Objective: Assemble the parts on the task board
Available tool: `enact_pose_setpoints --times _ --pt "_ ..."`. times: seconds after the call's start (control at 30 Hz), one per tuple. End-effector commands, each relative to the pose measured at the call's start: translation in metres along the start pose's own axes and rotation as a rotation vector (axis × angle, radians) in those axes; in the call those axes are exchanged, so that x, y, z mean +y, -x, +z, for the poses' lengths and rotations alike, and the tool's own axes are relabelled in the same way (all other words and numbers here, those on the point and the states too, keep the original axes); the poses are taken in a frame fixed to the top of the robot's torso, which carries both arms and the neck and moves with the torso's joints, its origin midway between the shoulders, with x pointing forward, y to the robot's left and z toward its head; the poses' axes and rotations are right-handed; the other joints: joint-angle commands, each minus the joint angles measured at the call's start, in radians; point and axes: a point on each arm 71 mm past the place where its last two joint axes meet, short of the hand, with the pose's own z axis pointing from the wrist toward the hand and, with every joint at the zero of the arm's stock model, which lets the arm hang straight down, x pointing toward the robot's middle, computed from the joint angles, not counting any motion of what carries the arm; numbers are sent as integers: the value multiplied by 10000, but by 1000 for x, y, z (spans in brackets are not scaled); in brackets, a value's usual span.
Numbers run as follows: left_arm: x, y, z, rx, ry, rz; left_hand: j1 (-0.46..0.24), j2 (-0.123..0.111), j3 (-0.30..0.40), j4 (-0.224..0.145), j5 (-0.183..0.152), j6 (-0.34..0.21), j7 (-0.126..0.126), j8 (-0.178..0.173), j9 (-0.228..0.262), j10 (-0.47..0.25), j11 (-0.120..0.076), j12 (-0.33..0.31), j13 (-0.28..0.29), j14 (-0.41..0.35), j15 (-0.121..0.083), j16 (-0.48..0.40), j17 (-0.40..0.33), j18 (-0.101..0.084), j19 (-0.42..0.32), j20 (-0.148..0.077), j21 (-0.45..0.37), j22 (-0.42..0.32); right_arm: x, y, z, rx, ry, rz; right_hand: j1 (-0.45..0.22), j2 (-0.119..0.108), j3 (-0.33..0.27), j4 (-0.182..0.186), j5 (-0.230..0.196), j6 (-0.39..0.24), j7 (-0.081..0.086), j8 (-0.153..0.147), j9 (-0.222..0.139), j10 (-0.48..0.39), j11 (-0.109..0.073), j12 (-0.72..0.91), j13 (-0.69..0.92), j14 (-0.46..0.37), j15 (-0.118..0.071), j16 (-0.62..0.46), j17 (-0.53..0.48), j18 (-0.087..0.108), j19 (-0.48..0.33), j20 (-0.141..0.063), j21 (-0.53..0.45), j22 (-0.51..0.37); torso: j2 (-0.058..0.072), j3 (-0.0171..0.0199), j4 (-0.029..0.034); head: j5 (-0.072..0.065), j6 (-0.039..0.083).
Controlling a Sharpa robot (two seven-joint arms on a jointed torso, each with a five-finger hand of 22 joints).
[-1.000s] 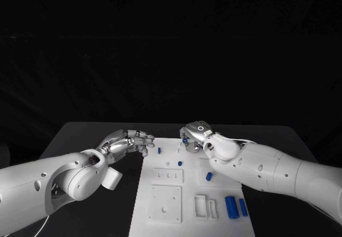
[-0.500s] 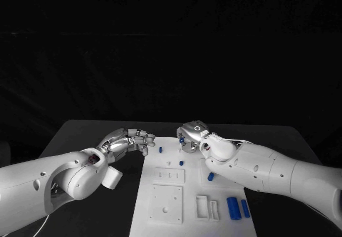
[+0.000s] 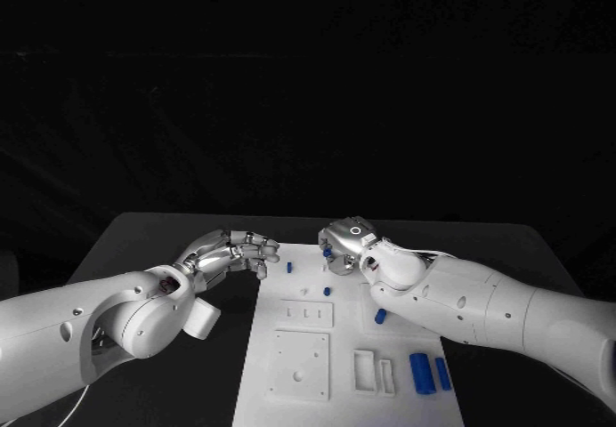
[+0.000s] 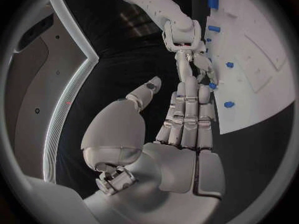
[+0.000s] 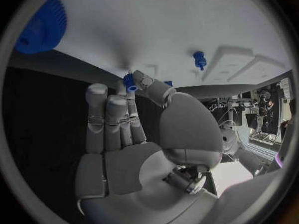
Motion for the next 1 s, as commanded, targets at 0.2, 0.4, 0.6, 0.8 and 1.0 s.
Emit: enact_pose_setpoints --times 0.2,0.4,0.6,0.8,1.0 --pt "-1 -2 1 127 -94 17 7 0 43 -25 -34 -78 42 -73 17 -46 -2 -46 -10 -79 -17 26 -12 105 -11 -79 56 -13 2 -1 1 198 78 -67 96 31 78 -1 23 56 25 8 791 528 8 -11 4 -182 -81 45 -18 643 -8 -50 51 192 32 9 22 -1 -5" --pt "-2 -1 0 107 -95 19 5 -2 44 -27 -35 -85 45 -76 17 -51 0 -51 -11 -79 -16 27 -13 100 -11 -84 57 -15 0 -1 2 211 16 -69 96 22 97 7 24 52 27 1 799 523 9 -19 18 -184 -79 47 -24 643 -13 -49 52 191 59 8 11 -13 9" --pt "-2 -1 0 103 -105 30 2 -8 43 -28 -36 -93 48 -80 17 -59 3 -57 -12 -80 -15 27 -14 95 -13 -88 58 -16 -1 -2 3 254 -37 268 66 -103 152 46 15 -146 101 -126 775 293 86 -167 1 -209 -1 24 -57 643 -55 -26 27 176 67 5 1 6 17" --pt "-2 0 1 63 -94 47 2 -12 46 -32 -37 -109 53 -87 16 -71 8 -67 -14 -84 -12 26 -17 88 -16 -95 59 -19 -4 -1 2 -4 -153 537 -110 -869 -148 97 21 -1290 582 -814 515 -1050 622 -879 -314 -197 516 17 -156 606 -80 119 4 150 81 3 11 4 7" --pt "-2 3 0 -20 -117 69 1 -25 50 -40 -36 -143 65 -103 13 -99 18 -88 -19 -93 -6 24 -22 74 -21 -106 60 -24 -10 3 -4 -212 -171 749 -208 -1224 -590 135 107 -1692 543 -1049 380 -2026 928 -846 -688 -241 818 11 -271 620 -131 222 -93 104 66 15 -24 36 33"
